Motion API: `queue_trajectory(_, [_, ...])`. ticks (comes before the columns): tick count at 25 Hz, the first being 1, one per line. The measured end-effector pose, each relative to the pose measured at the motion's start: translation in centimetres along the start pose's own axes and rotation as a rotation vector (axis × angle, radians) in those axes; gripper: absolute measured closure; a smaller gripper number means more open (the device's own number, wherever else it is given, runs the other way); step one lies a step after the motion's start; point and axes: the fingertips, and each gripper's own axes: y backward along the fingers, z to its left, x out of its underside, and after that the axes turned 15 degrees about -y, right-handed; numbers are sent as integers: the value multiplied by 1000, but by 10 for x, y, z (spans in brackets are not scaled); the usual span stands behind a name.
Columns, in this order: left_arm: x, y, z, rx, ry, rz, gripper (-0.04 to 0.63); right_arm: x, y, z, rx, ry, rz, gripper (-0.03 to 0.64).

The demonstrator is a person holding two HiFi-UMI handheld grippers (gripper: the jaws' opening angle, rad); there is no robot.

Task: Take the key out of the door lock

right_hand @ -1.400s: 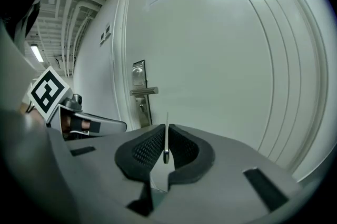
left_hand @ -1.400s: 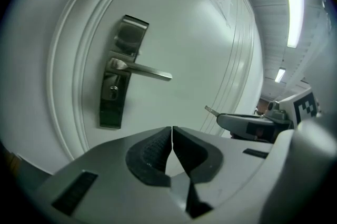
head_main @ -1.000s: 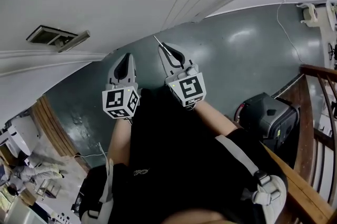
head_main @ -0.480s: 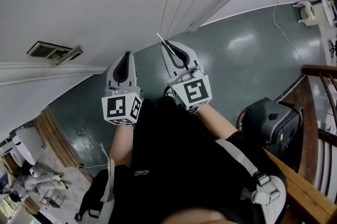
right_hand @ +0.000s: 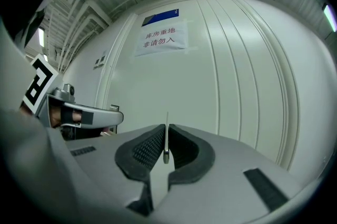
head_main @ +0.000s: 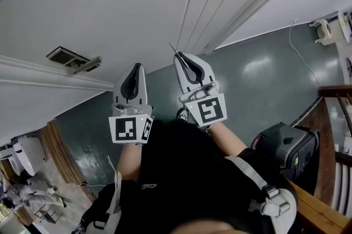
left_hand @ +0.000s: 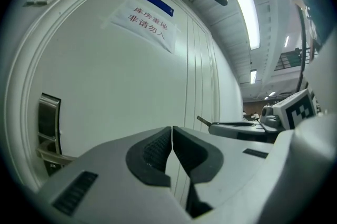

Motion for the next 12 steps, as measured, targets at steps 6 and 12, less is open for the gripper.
queue_trajectory(6, [-23, 13, 15, -21, -20, -50, 569, -27, -1, 21, -32, 16, -63, 584])
queue_trajectory(12, [-38, 26, 20, -23, -20, -85, 569, -49, 6, 34, -35, 42, -102, 585])
